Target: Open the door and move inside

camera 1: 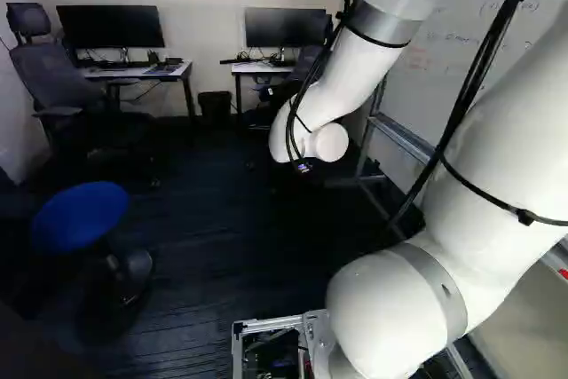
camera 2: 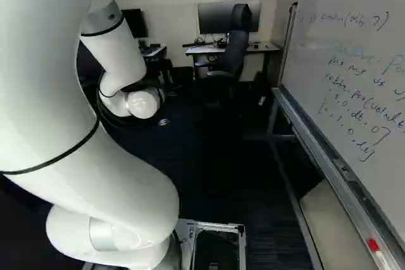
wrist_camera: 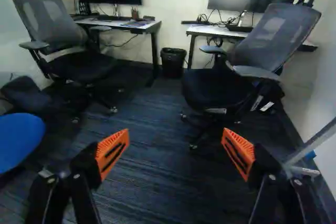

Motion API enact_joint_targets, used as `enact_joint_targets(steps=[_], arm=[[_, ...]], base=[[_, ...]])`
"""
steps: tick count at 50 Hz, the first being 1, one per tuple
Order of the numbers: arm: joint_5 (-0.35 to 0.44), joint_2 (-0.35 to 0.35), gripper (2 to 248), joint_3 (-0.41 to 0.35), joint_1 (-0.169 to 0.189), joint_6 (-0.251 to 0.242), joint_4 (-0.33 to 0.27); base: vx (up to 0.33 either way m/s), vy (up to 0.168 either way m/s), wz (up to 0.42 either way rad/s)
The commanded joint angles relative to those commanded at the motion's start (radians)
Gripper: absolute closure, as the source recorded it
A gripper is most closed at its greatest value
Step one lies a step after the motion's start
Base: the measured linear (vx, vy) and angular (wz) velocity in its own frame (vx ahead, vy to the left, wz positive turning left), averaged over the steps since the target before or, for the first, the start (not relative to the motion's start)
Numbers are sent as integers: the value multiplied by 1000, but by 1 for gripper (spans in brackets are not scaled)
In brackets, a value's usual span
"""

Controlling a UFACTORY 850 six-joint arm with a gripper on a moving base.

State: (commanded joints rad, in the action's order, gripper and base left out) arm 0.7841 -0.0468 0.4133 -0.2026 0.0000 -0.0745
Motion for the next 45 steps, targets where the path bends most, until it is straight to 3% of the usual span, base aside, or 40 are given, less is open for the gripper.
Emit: enact_joint_targets(steps=[27,45], arm=[[0,12,3,12,2,0,0],[0,21,3,20,3,0,0]], base=[[174,4,-10],[2,0,-1]])
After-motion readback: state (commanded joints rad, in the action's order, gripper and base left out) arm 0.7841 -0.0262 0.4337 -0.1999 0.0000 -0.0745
